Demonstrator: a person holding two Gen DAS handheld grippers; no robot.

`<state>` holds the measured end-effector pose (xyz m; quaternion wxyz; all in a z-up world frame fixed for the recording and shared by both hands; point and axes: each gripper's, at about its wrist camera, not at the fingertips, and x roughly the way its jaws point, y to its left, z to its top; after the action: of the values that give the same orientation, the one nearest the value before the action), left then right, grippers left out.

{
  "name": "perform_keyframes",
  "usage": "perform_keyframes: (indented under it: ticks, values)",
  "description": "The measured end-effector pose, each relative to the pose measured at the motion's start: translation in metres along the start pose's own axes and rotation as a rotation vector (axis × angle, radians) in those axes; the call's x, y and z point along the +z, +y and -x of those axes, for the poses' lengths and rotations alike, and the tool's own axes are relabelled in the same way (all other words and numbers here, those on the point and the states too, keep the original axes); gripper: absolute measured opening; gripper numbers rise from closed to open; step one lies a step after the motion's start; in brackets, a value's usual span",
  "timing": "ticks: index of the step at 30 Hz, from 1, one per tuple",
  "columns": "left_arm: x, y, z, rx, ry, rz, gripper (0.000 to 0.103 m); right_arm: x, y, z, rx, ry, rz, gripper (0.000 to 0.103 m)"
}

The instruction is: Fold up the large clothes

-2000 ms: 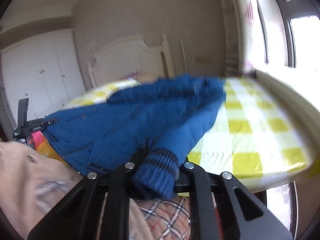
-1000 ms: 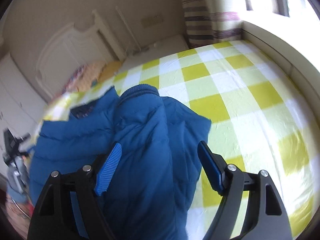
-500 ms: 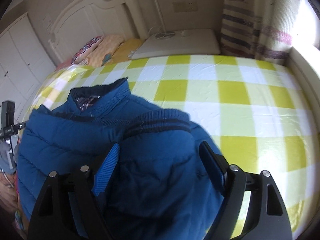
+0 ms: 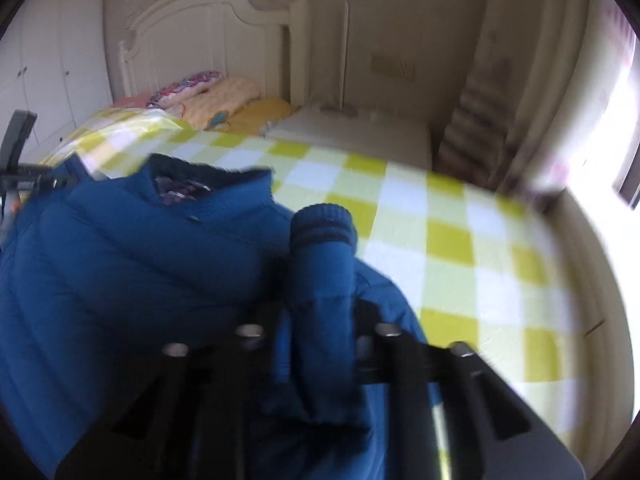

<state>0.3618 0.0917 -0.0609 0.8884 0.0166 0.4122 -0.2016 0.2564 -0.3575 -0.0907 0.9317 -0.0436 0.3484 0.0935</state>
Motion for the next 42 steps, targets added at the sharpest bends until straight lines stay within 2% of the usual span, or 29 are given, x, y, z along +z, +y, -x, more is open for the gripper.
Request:
perform_keyframes:
  ticks: [1,4,6,8,10,11,13,15,17,18,20,23,24,25,26,27,28,29,30,32,34,35,37,39,40,41,42]
  values:
    - [-0.001,-0.001,0.019,-0.006,-0.051,0.009,0.02,0.002,0.003,0.013,0.003,-0.03,0.001,0.015]
    - [0.008,0.001,0.065,-0.063,-0.136,0.053,0.019,0.02,0.002,0.06,0.014,-0.13,-0.006,0.015]
    - [0.027,0.001,0.083,-0.085,-0.158,0.064,0.02,0.042,-0.004,0.08,0.02,-0.174,-0.012,0.015]
    - [0.049,0.001,0.082,-0.064,-0.159,0.084,0.02,0.066,-0.012,0.078,-0.003,-0.187,-0.023,0.015]
    - [0.074,0.004,0.058,-0.01,-0.116,0.099,0.02,0.084,-0.021,0.057,-0.016,-0.149,-0.058,0.015]
    - [0.082,0.006,0.037,0.006,-0.078,0.112,0.02,0.09,-0.027,0.035,-0.02,-0.104,-0.089,0.015]
    - [0.085,0.008,-0.006,0.056,0.003,0.108,0.02,0.088,-0.033,-0.021,-0.046,0.03,-0.132,0.016]
    - [0.073,0.009,-0.047,0.123,0.052,0.093,0.022,0.071,-0.033,-0.066,-0.072,0.136,-0.156,0.019]
    - [0.055,0.009,-0.074,0.168,0.063,0.07,0.029,0.045,-0.034,-0.099,-0.074,0.183,-0.183,0.023]
    - [0.046,0.011,-0.084,0.188,0.064,0.091,0.032,0.038,-0.036,-0.1,-0.057,0.149,-0.212,0.023]
    - [0.045,0.014,-0.078,0.197,0.035,0.102,0.036,0.035,-0.04,-0.097,-0.043,0.13,-0.24,0.024]
    - [0.044,0.023,-0.074,0.197,0.037,0.137,0.048,0.036,-0.045,-0.099,-0.055,0.137,-0.261,0.041]
    - [0.044,0.026,-0.071,0.207,0.028,0.159,0.061,0.037,-0.048,-0.096,-0.06,0.142,-0.277,0.054]
    - [0.044,0.027,-0.066,0.213,0.009,0.174,0.071,0.036,-0.047,-0.092,-0.074,0.148,-0.287,0.061]
    - [0.044,0.026,-0.056,0.219,-0.027,0.187,0.077,0.038,-0.048,-0.084,-0.083,0.143,-0.292,0.065]
    - [0.046,0.024,-0.041,0.235,-0.089,0.192,0.089,0.041,-0.046,-0.073,-0.077,0.114,-0.288,0.066]
    - [0.047,0.019,-0.027,0.261,-0.149,0.186,0.096,0.046,-0.041,-0.061,-0.078,0.083,-0.273,0.067]
    - [0.05,0.01,-0.008,0.29,-0.23,0.166,0.096,0.049,-0.037,-0.051,-0.079,0.064,-0.252,0.069]
    - [0.052,0.002,0.001,0.303,-0.27,0.148,0.096,0.056,-0.03,-0.043,-0.072,0.048,-0.228,0.069]
    - [0.06,-0.016,0.011,0.31,-0.301,0.11,0.096,0.073,-0.011,-0.033,-0.03,0.021,-0.175,0.069]
    - [0.071,-0.037,0.001,0.226,-0.239,0.083,0.096,0.085,0.01,-0.035,0.013,0.023,-0.138,0.069]
    - [0.075,-0.048,-0.013,0.19,-0.178,0.075,0.096,0.092,0.024,-0.042,0.038,0.038,-0.118,0.07]
    - [0.076,-0.065,-0.038,0.176,-0.104,0.048,0.096,0.098,0.045,-0.059,0.053,0.076,-0.09,0.07]
    - [0.07,-0.077,-0.07,0.194,-0.013,0.012,0.096,0.096,0.062,-0.088,0.05,0.147,-0.083,0.07]
    - [0.064,-0.081,-0.092,0.214,0.066,-0.011,0.099,0.088,0.07,-0.111,0.021,0.226,-0.07,0.071]
    - [0.06,-0.081,-0.109,0.205,0.127,-0.014,0.099,0.084,0.075,-0.12,0.017,0.248,-0.055,0.072]
    - [0.059,-0.075,-0.11,0.189,0.122,0.006,0.099,0.082,0.077,-0.125,0.015,0.246,-0.051,0.073]
